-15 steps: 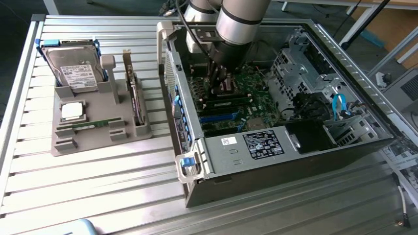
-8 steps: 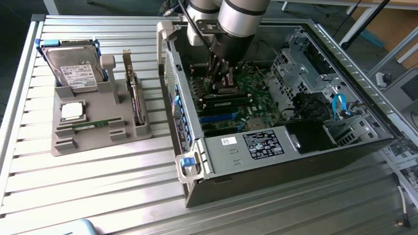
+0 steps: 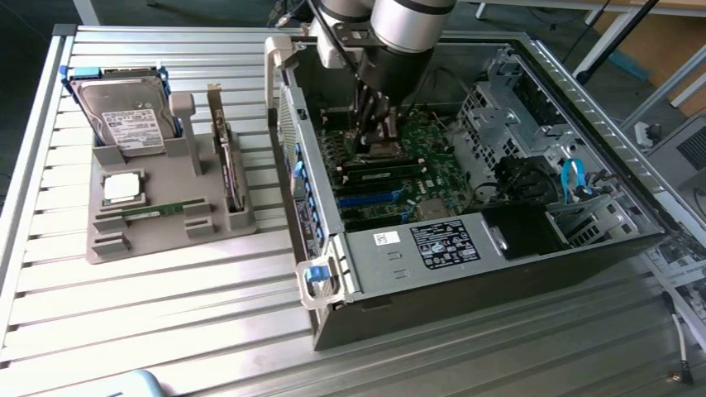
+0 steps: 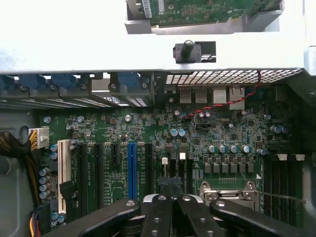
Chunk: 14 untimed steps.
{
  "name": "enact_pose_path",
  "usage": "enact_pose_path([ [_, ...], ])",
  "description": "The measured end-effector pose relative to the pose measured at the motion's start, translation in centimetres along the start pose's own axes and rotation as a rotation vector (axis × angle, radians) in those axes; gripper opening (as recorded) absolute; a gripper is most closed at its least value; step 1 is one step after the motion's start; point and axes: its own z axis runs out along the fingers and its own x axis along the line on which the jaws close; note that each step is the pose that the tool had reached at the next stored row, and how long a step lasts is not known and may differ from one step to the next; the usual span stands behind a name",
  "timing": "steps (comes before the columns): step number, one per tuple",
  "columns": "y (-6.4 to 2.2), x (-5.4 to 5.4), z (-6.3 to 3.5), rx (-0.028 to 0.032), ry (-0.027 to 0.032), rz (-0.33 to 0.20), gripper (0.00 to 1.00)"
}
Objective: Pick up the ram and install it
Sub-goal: 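Press down the ram until it locks into place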
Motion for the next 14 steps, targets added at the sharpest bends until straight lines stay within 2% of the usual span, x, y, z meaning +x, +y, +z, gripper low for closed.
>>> enact_pose_path([
  [14, 0.07, 0.0, -1.56, 0.0005, 0.0000, 0.000, 0.11],
])
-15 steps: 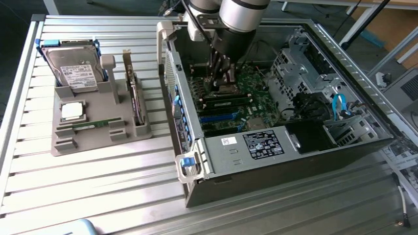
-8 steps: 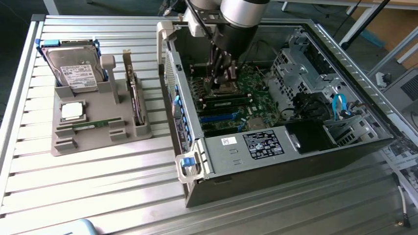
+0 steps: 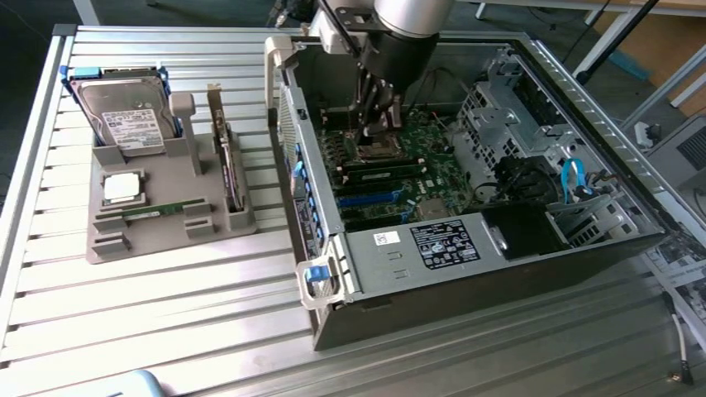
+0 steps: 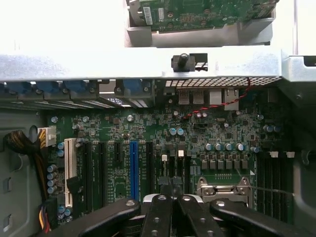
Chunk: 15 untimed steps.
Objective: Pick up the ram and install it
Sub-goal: 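Press down the ram until it locks into place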
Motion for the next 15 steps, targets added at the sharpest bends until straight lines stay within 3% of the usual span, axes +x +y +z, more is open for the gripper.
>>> enact_pose_path([
  [5, 0.03, 0.01, -0.54, 0.0003, 0.0000, 0.000, 0.11],
  [15, -0.11, 0.00, -0.58, 0.0002, 0.0003, 0.000, 0.11],
])
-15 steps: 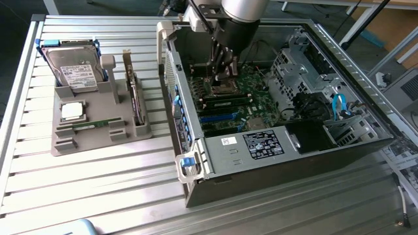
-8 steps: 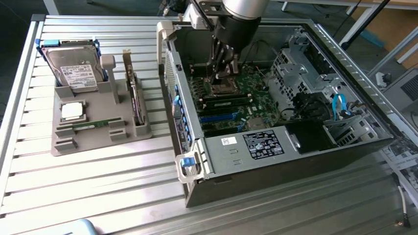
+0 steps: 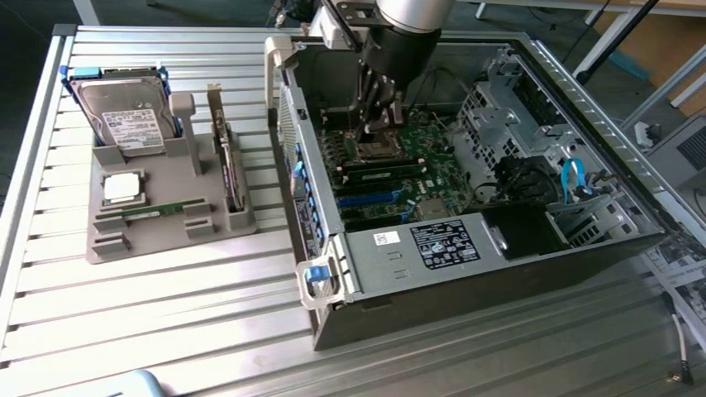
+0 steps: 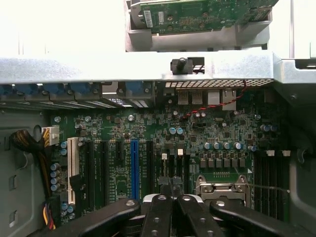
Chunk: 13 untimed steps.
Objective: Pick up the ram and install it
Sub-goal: 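Press down the ram until it locks into place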
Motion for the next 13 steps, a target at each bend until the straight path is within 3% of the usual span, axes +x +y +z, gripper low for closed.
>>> enact_pose_path([
  [13, -2.12, 0.0, -0.09, 0.0001, -0.0003, 0.000, 0.11],
])
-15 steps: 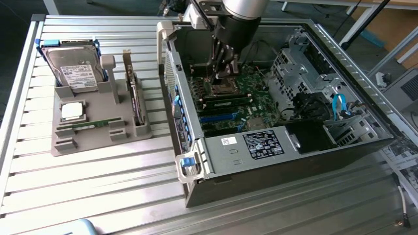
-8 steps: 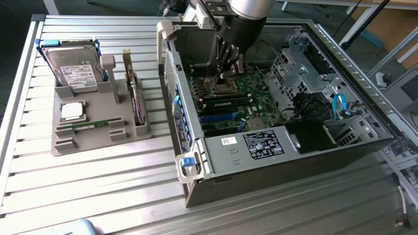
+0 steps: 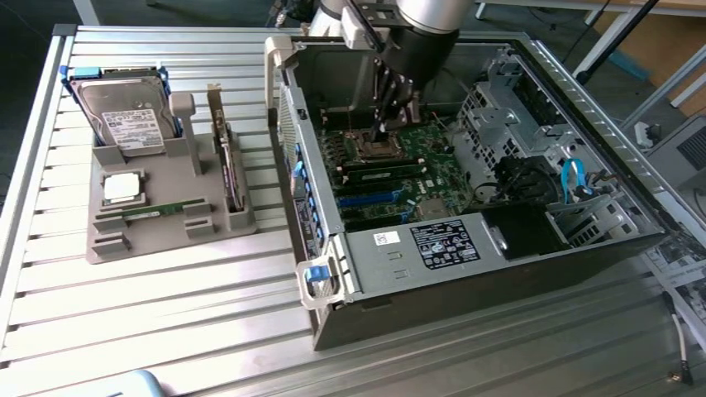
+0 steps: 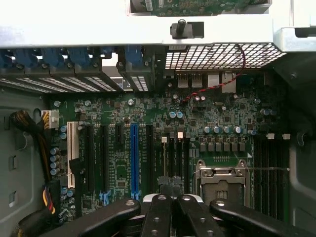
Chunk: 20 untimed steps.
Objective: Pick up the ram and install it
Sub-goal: 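Press down the ram until it locks into place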
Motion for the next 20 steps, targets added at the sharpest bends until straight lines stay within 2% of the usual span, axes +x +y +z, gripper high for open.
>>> enact_pose_path([
  [5, -0.43, 0.00, -0.02, 0.0000, 0.0000, 0.000, 0.11],
  [20, -0.55, -0.01, -0.02, 0.0001, 0.0001, 0.000, 0.11],
])
